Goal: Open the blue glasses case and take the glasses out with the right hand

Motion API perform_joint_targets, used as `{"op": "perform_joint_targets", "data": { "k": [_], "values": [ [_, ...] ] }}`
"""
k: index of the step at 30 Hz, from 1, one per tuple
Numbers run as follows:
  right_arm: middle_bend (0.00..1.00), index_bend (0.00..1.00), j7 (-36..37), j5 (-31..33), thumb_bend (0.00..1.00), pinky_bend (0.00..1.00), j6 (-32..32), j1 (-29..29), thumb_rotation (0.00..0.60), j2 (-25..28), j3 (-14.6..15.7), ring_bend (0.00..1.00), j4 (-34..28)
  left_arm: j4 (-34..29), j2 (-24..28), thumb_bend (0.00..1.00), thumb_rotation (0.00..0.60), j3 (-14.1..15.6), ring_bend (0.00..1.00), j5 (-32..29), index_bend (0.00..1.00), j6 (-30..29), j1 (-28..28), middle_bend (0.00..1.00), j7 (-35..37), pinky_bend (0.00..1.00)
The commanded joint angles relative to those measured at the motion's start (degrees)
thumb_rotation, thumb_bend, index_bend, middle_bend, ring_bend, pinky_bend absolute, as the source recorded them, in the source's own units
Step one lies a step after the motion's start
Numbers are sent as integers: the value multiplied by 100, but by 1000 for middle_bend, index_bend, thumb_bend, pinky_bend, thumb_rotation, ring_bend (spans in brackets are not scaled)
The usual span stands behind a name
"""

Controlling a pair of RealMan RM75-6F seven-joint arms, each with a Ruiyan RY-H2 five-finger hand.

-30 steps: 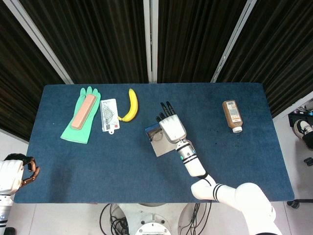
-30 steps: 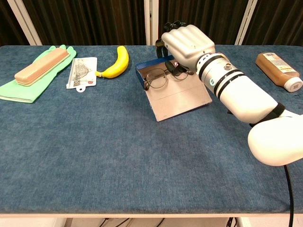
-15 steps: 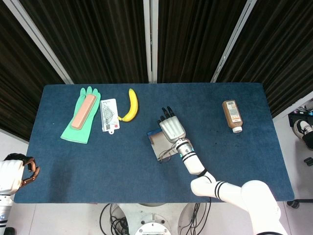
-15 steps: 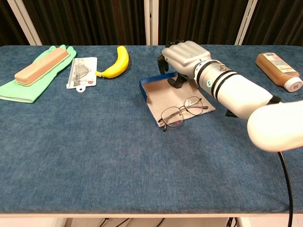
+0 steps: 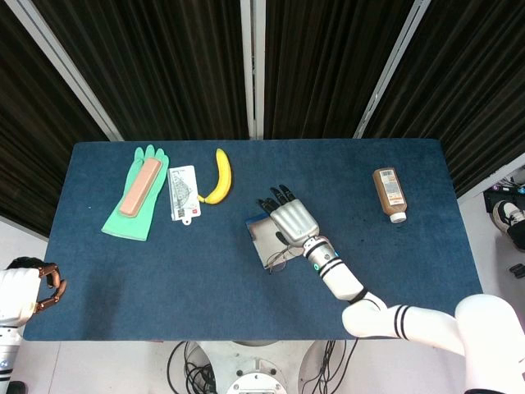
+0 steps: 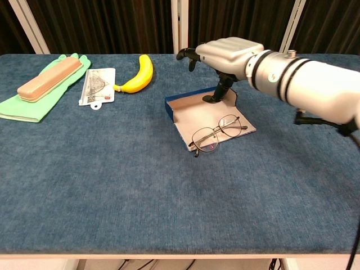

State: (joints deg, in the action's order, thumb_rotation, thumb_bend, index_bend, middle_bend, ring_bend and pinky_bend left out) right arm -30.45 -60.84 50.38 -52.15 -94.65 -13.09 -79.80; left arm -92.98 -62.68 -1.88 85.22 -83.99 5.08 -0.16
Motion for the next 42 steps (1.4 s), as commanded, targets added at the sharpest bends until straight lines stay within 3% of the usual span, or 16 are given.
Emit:
{"op": "perform_joint_targets", "data": {
  "k": [1,10,25,31,35,42],
  "values": [
    [210,329,359,-573,329,0,94,301,600,461,434,0,-432,-2,-2,373,600,1,429,6,659,-5,-1,665,-11,338],
    [212,372,469,-899,339,0,-30,369,600,261,795,0,-10,-3,-14,373,600,-3,429,-4,660,-19,-7,665,-49,338],
    [231,401,606,-1067,363,0,-136,352,600,-121,834,0,454,2,0,373,600,1,429,9,659,-10,-4,665,12,338],
    [264,481,647,-1080,399,0,-178,340,600,-185,805,0,534,1,0,373,600,1,429,7,660,-8,-4,665,15,338],
    [314,586,659,-1111,462,0,-170,339,600,-196,789,0,558,1,0,373,600,0,429,5,659,-8,-4,665,20,338],
    [375,689,777,-1547,494,0,-52,291,600,180,803,0,24,1,0,373,600,-1,429,2,660,-2,-1,665,19,338]
  ]
}}
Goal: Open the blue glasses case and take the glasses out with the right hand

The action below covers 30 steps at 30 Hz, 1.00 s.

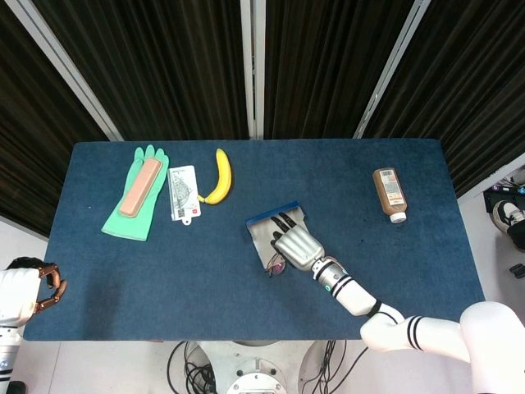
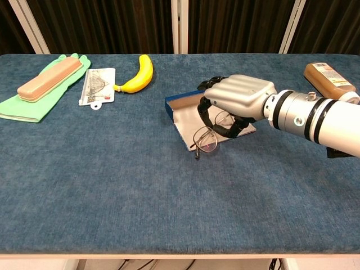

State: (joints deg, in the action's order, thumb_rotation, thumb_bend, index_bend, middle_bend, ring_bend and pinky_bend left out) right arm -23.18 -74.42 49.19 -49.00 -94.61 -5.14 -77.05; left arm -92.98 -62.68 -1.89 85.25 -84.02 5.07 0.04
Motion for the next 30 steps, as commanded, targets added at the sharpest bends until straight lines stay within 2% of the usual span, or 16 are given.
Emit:
{"op": "perform_joint_targets", "data": {
  "k": [1,5,13,16,20,22,26,30],
  "values": [
    [377,690,81,-269,495,0,92,-38,600,252,-1,0,-390,0,0,373,600,-1,429,-1,659,1,1,665,-5,338],
    [379,694,190,-432,495,0,0,-168,600,310,-58,0,-663,-1,-6,373,600,0,429,0,660,-2,1,665,-35,338],
    [351,634,-23,-377,479,0,-559,-686,600,-376,-207,0,-374,0,-12,373,600,-4,428,-9,659,-11,-5,665,-42,338],
    [303,509,-246,-305,426,0,-668,-819,600,-610,-228,0,-209,5,-9,373,600,-4,428,-8,659,-7,-3,665,-26,338],
    [172,123,-659,-18,341,0,-716,-863,600,-689,-248,0,-219,11,-8,373,600,1,429,-4,659,-3,-4,665,-1,338],
    [125,25,-824,96,327,0,-613,-809,600,-587,-247,0,-358,13,-3,373,600,0,429,0,659,-4,-3,665,9,338],
    [90,0,-995,216,320,0,-166,-550,600,-133,-260,0,-873,16,-2,373,600,3,429,-1,659,2,-2,665,-1,338],
    [98,0,-1172,354,317,0,679,40,600,686,-176,0,-1665,14,-9,373,600,0,428,2,660,-9,-3,665,-15,338]
  ]
}}
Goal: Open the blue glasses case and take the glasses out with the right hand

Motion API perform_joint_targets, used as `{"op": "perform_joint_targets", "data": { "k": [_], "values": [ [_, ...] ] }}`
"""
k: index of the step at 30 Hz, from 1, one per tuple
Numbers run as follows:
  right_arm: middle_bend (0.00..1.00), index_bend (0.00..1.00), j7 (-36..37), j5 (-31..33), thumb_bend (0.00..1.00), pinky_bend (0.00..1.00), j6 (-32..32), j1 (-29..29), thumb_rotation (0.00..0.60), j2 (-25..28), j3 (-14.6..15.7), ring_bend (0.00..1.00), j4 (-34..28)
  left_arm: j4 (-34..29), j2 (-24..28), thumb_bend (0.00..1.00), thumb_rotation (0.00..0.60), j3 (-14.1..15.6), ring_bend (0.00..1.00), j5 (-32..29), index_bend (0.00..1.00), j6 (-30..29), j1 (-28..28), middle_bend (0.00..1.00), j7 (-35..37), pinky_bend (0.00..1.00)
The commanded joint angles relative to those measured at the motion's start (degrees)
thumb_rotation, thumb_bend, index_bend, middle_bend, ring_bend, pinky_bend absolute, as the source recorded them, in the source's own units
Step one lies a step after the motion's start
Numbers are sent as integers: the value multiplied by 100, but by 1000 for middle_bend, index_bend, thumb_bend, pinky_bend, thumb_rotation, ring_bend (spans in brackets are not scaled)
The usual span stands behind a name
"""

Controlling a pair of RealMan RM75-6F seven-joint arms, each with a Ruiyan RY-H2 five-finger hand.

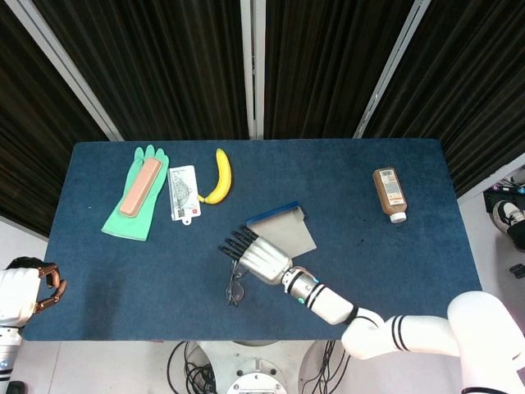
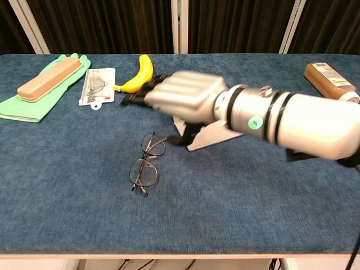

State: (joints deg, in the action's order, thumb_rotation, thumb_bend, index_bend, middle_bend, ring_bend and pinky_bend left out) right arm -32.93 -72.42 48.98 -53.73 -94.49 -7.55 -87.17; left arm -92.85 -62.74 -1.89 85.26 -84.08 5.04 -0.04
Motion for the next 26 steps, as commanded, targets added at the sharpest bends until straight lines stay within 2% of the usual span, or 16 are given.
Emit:
{"op": "perform_joint_targets", "data": {
  "k": [1,6,13,17,21,26],
  "values": [
    [101,0,-250,199,317,0,897,665,600,872,103,0,-835,4,-6,373,600,-2,428,0,660,-5,0,665,-11,338],
    [106,0,-207,177,317,0,2063,1602,600,1910,404,0,-1677,-2,-15,373,600,-3,429,6,660,-17,-3,665,-40,338],
    [106,0,547,-444,316,0,3385,2819,600,2924,925,0,-2067,-2,-35,372,600,-5,429,6,660,-43,-12,665,-109,337],
    [106,0,1113,-898,310,0,4193,3560,600,3127,1207,0,-1941,2,-40,373,600,-5,428,6,659,-48,-15,665,-127,338],
    [105,0,1525,-1217,303,0,4704,4075,600,3129,1355,0,-1712,4,-47,373,600,-3,429,14,659,-59,-18,665,-143,338],
    [104,0,1731,-1451,303,0,4829,4375,600,3060,1396,0,-1524,8,-61,373,600,-7,429,10,660,-70,-22,665,-184,338]
  ]
}}
